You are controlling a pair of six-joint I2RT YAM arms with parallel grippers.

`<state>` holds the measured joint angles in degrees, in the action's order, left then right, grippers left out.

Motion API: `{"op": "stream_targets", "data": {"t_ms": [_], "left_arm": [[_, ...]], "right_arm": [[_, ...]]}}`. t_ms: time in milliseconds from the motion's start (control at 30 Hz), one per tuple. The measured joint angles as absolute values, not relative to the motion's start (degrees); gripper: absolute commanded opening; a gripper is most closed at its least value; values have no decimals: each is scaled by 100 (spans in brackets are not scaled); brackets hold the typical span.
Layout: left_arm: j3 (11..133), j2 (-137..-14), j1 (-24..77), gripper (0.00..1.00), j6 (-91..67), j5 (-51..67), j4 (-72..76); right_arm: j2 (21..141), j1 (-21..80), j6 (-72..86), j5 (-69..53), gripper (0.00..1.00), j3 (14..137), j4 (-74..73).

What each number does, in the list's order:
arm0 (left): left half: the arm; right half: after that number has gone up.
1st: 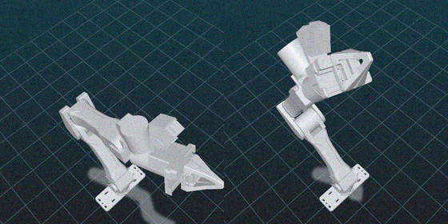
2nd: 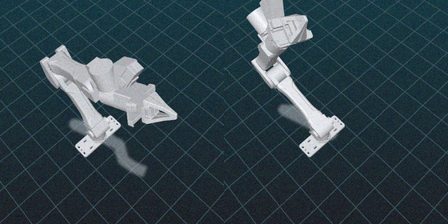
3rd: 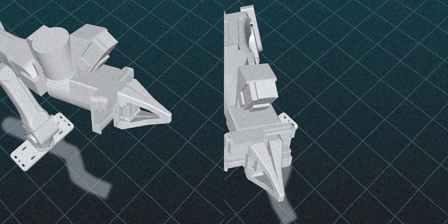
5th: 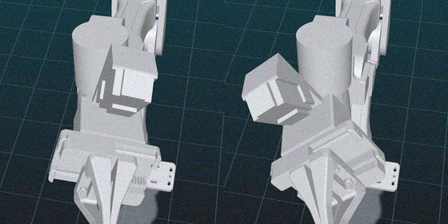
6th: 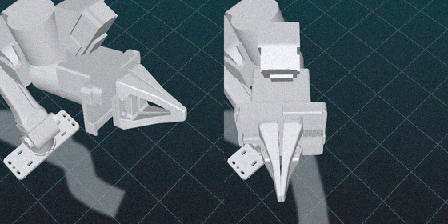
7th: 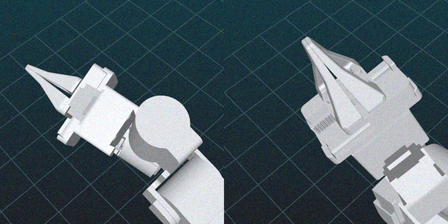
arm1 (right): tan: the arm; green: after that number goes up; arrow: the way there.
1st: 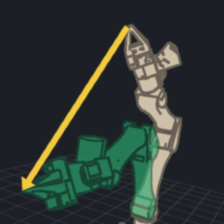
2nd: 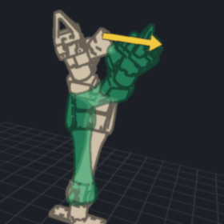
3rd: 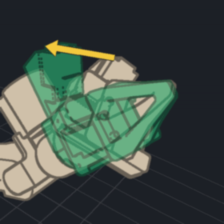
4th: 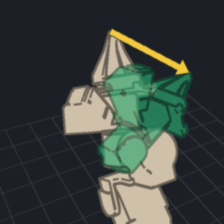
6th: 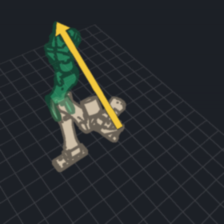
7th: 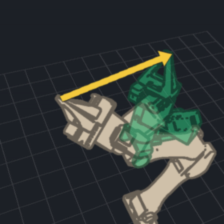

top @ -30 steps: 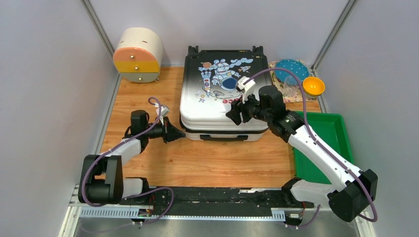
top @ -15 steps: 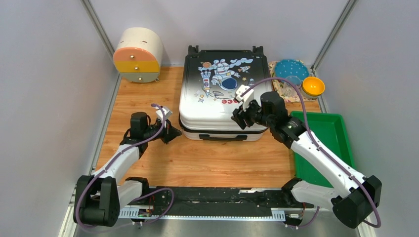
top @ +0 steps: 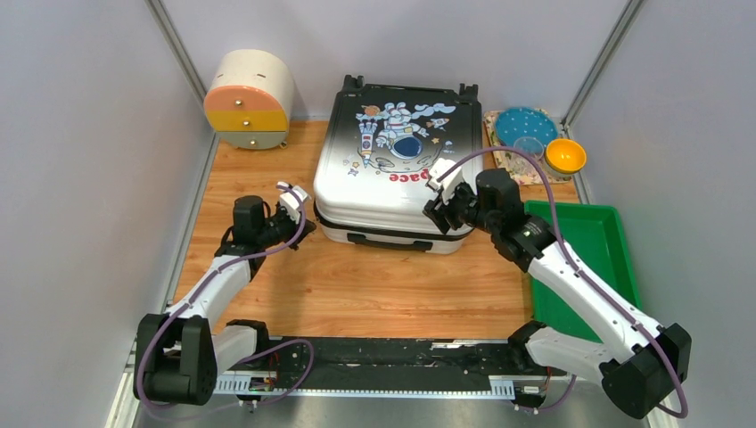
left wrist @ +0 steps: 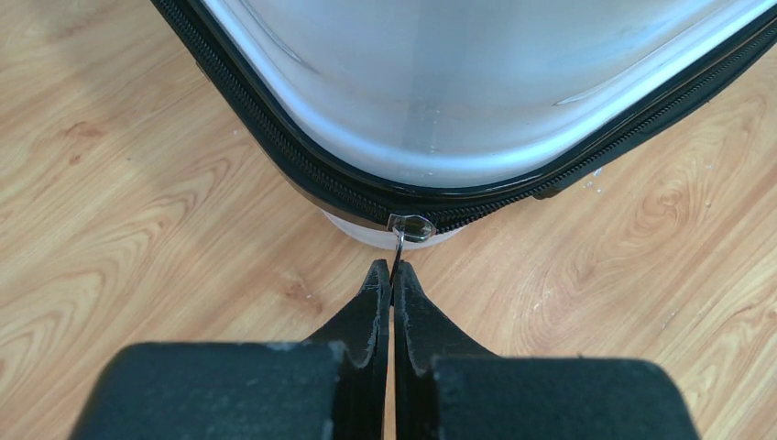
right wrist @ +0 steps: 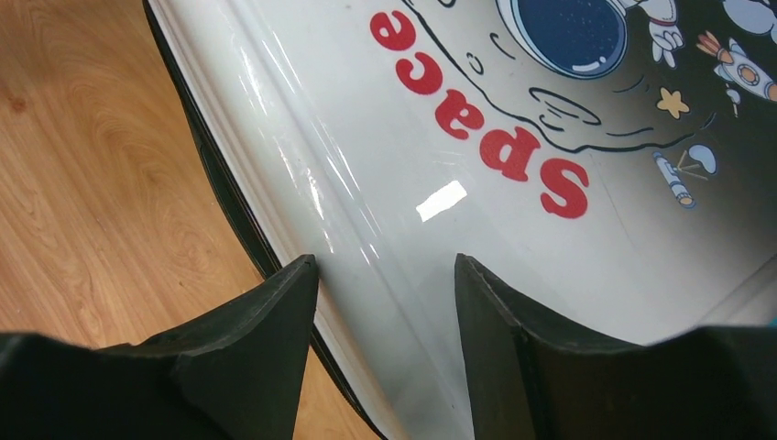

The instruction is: Open, take out, and arrange the luggage

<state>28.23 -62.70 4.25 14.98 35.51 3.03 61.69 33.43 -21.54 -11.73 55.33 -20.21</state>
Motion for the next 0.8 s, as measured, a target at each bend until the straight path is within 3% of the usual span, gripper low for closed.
{"op": "stream_targets", "data": {"t_ms": [200, 333, 533, 800], "left_arm": [[2880, -6340, 373, 0, 1601, 3754, 257], [2891, -6361, 366, 0, 1579, 3804, 250], [2943, -6392, 362, 0, 1511, 3811, 185], [2941, -6386, 362, 0, 1426, 3806, 183]], "right_arm": [[5719, 3380, -2456, -1872, 52, 5238, -2088], [5607, 4230, -2722, -1940, 50, 5002, -2069], [6294, 5767, -2985, -1142, 56, 4539, -1911], [7435, 6020, -2978, -84, 57, 4517, -1197]]}}
